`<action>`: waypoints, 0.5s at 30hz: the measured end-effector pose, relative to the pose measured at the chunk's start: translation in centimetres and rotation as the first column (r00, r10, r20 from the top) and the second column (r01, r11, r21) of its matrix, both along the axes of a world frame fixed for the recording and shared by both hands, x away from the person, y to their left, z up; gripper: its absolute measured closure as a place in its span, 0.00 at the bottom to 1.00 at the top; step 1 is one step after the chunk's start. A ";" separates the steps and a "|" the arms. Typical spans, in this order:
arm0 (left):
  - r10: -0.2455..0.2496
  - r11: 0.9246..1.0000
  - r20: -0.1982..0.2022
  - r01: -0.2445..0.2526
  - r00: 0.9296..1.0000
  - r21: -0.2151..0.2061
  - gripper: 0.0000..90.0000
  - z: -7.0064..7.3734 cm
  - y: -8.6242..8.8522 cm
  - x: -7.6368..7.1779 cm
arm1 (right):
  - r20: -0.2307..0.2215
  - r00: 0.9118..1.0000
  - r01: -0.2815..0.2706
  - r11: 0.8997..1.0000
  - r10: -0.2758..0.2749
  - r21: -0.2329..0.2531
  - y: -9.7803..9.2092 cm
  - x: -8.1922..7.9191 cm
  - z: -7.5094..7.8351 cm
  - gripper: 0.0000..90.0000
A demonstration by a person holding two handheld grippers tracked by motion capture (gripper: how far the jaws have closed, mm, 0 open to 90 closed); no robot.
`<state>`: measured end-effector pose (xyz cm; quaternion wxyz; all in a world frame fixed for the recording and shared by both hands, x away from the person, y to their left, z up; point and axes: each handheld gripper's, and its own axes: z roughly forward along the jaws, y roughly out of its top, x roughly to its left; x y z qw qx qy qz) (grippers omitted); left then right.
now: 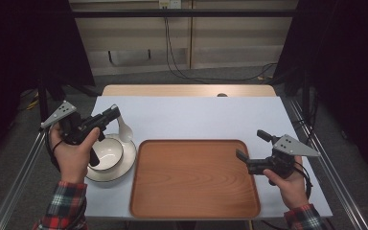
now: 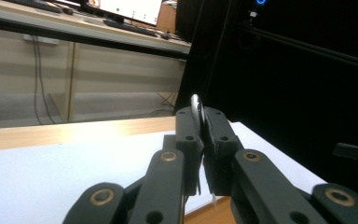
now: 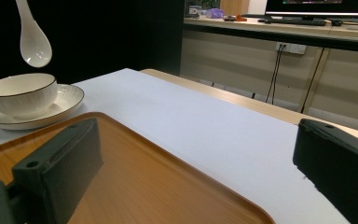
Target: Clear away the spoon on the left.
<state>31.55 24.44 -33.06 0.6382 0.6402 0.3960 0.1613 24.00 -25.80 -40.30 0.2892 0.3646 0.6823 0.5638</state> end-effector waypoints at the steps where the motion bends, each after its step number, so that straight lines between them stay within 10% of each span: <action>1: -0.012 1.000 -0.003 0.012 1.000 -0.005 0.95 0.0 -0.3 0.0 | 0.001 1.000 -0.002 1.000 0.002 0.000 0.0 0.0 0.0 0.01; 15: -0.082 0.997 -0.032 0.082 0.996 -0.007 0.95 -1.1 -2.4 -0.1 | -0.001 1.000 -0.004 1.000 0.004 -0.007 0.0 0.0 0.0 0.01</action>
